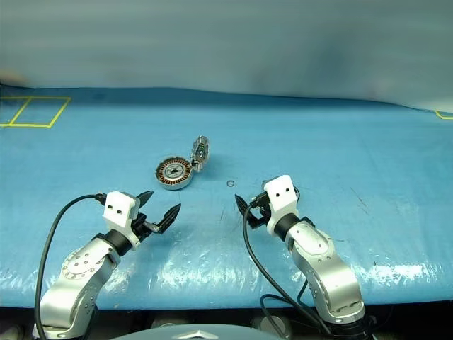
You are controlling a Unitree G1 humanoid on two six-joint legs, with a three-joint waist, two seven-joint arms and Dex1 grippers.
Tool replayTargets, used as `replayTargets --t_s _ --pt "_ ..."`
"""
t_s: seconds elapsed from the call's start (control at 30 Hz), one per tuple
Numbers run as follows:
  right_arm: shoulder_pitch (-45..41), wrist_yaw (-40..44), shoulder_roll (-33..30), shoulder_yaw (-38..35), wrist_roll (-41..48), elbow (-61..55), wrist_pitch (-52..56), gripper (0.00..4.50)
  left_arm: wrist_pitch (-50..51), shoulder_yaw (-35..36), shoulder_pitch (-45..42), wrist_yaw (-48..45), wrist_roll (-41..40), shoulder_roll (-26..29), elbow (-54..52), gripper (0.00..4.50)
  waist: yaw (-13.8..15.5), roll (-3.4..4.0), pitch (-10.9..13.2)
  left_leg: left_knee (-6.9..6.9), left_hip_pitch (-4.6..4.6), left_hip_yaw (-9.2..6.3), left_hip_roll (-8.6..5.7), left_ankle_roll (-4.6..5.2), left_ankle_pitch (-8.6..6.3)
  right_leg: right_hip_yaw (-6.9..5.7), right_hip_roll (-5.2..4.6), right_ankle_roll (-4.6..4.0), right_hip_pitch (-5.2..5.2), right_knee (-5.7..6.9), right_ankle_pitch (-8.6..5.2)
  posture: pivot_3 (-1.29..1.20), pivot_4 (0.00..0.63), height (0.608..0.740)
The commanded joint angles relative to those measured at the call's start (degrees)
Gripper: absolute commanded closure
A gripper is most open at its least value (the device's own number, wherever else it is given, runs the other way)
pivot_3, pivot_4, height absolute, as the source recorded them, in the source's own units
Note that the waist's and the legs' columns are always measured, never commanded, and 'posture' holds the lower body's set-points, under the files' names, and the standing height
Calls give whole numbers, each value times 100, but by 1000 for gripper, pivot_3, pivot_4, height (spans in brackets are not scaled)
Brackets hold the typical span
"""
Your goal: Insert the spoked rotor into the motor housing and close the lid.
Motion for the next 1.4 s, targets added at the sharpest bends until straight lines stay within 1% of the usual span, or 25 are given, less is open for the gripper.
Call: replayTargets --t_s 0.03,0.3,0.43,0.5,0.6,0.67,0.7,0.77,0.8,0.87,0.93,1.0,1.1,1.2,1.4 --pt "-61 5 10 -43 49 -147 33 38 -102 12 -1 0 -22 -10 -256 0 0 0 0 0 0 0 0 0 0 0 0 0 0 0 0 0 150 740" --pt "-77 33 -20 -36 73 -183 113 38 -104 16 6 31 -10 -49 -262 0 0 0 0 0 0 0 0 0 0 0 0 0 0 0 0 0 150 740" --pt "-275 198 -262 145 83 -441 354 38 -115 11 13 40 -2 -65 -257 0 -3 0 0 0 0 0 0 0 0 0 0 0 0 0 0 0 150 740" --pt "-799 88 -483 436 -81 -724 1077 38 -141 26 17 68 -6 -102 -248 0 -29 9 5 3 0 3 0 0 0 2 0 0 -1 1 1 0 150 740" --pt "-1743 683 -738 679 430 -915 1694 38 -305 77 85 165 29 -210 -236 0 -39 14 8 3 2 2 2 0 2 1 1 -2 -3 3 3 0 150 740" --pt "-2526 1054 -891 924 605 -662 2060 38 -514 70 165 298 174 -306 -203 0 -30 13 8 5 2 2 2 2 3 0 1 -2 -1 3 5 0 150 740" --pt "-2978 1069 -748 990 677 -363 2385 38 -631 78 229 328 180 -377 -197 0 -26 13 8 4 2 0 1 2 3 -1 1 -2 1 2 5 0 150 740" --pt "-3553 1042 -482 1024 794 78 2831 38 -785 70 315 353 171 -463 -192 0 -24 13 8 1 1 0 1 2 3 -1 1 -2 -2 2 6 0 150 740" --pt "-3788 1017 -311 1042 814 333 2950 38 -857 52 371 358 184 -490 -204 0 -16 11 7 -1 -1 0 1 2 3 -2 1 5 -3 1 12 0 150 740" --pt "-4384 988 40 1434 608 1179 2911 38 -1190 -55 621 378 380 -512 -242 0 -27 13 8 -4 -4 -2 0 2 2 -3 1 -7 -6 2 33 0 150 740" --pt "-4853 1088 212 2022 255 1980 2513 38 -1469 -100 869 414 432 -612 -293 0 -64 18 11 -7 -4 4 1 2 2 -1 0 -9 -14 2 35 0 150 740" --pt "-5084 1155 294 2350 -1 2485 2140 38 -1604 -120 1002 467 432 -695 -326 0 -52 18 11 -13 -5 3 1 2 2 -3 0 -11 -17 1 35 0 150 740" --pt "-5406 1169 909 2362 -183 3645 1587 38 -2003 -45 1383 436 205 -953 -324 0 -58 23 14 -15 -11 1 2 2 1 -6 0 -13 -20 0 33 0 150 740" --pt "-5736 1269 1401 2407 -408 4631 1025 38 -2265 0 1739 492 234 -1090 -362 0 -93 25 16 -15 -12 2 2 2 1 -6 0 -13 -24 1 33 0 150 740" --pt "-6062 1481 1940 2387 -848 5985 124 38 -2545 -30 2120 653 300 -1277 -400 0 -111 29 19 -14 -13 3 4 1 0 -6 1 -6 -28 1 21 0 150 740"
